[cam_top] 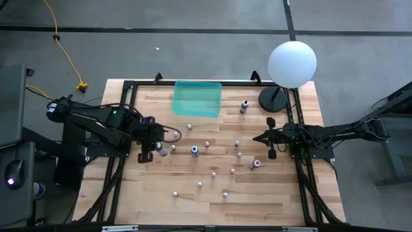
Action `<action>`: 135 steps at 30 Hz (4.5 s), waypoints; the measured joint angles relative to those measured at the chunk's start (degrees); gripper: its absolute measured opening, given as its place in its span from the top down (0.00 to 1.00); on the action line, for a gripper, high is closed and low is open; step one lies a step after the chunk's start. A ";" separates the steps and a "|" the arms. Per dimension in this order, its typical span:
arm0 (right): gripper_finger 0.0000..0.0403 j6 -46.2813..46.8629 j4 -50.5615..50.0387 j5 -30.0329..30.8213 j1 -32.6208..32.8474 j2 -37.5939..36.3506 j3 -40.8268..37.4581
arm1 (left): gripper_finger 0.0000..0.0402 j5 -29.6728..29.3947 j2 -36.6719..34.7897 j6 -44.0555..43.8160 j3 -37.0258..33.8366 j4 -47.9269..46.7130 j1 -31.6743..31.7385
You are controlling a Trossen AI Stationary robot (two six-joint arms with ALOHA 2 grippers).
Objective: Pick & Place food coloring
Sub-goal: Put the big violet food coloring bottle into the blue transparent bin
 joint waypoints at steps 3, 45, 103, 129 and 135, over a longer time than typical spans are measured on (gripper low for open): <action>1.00 0.00 0.00 0.00 0.00 0.01 0.00 | 0.74 1.13 1.30 -3.02 1.94 -0.13 1.11; 1.00 0.00 0.00 0.00 -0.02 -0.01 0.00 | 0.74 -20.03 48.08 31.67 52.39 1.79 34.41; 1.00 0.00 0.02 0.00 -0.02 0.01 0.01 | 0.74 -8.61 70.69 24.52 64.07 8.95 40.98; 1.00 0.00 0.00 -0.02 -0.02 0.01 0.02 | 0.69 -6.93 71.43 28.55 64.06 9.48 40.98; 1.00 0.00 0.00 -0.02 -0.02 0.01 0.00 | 0.62 -5.81 71.40 28.56 64.06 9.30 40.94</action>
